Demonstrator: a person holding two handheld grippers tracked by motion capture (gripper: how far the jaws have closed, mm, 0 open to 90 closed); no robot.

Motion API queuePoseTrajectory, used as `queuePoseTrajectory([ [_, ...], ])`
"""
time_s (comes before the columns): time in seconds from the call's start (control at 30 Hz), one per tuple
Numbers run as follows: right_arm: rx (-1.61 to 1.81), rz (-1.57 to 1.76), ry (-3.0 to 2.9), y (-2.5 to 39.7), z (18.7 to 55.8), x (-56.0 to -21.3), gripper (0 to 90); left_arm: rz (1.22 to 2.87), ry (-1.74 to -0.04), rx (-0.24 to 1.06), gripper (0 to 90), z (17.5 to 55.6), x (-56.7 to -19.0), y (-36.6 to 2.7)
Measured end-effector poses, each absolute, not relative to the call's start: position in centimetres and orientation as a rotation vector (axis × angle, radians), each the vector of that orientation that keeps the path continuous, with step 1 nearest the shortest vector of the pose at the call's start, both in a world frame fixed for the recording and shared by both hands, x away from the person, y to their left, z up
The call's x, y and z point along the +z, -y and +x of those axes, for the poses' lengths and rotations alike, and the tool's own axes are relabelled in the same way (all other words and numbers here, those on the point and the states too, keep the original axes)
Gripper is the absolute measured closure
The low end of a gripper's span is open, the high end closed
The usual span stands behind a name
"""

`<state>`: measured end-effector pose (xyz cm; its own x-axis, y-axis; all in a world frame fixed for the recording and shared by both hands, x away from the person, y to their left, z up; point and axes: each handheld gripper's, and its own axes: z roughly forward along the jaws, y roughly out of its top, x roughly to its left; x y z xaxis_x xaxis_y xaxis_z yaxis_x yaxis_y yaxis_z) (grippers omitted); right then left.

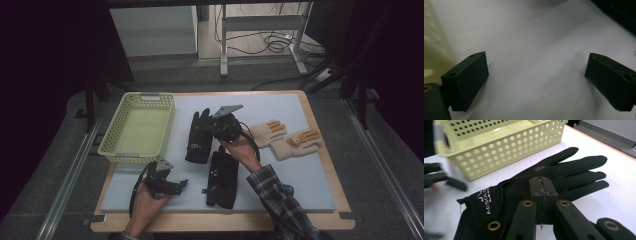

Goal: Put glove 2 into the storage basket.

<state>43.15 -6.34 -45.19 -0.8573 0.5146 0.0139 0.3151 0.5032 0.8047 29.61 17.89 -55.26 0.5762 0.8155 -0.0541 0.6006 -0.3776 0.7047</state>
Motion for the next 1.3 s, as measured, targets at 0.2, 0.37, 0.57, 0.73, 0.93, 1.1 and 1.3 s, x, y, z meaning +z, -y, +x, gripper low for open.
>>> queuePoseTrajectory([
  [0.2,1.337,0.684,-2.537,9.4,39.7,-44.2,88.9,2.115,-1.123,0.399,5.2,29.6,-55.2,-17.9],
  [0.37,1.369,0.709,-2.541,12.5,36.1,-44.3,88.8,2.111,-1.125,0.400,5.1,29.6,-55.3,-17.9],
  [0.57,1.388,0.734,-2.546,14.5,32.9,-45.9,88.8,2.108,-1.125,0.400,5.1,29.6,-55.3,-17.9],
  [0.73,1.385,0.827,-2.536,14.7,32.3,-48.3,88.9,2.113,-1.126,0.399,5.2,29.6,-55.2,-17.9],
  [0.93,1.313,0.834,-2.536,14.6,31.9,-50.7,86.1,2.114,-1.125,0.399,5.2,29.6,-55.2,-17.9],
  [1.1,1.307,0.842,-2.532,16.5,31.6,-50.4,65.9,2.114,-1.125,0.399,5.2,29.6,-55.2,-17.9],
  [1.3,1.286,0.836,-2.584,18.4,30.2,-50.8,77.8,2.115,-1.125,0.397,5.2,29.6,-55.2,-17.9],
])
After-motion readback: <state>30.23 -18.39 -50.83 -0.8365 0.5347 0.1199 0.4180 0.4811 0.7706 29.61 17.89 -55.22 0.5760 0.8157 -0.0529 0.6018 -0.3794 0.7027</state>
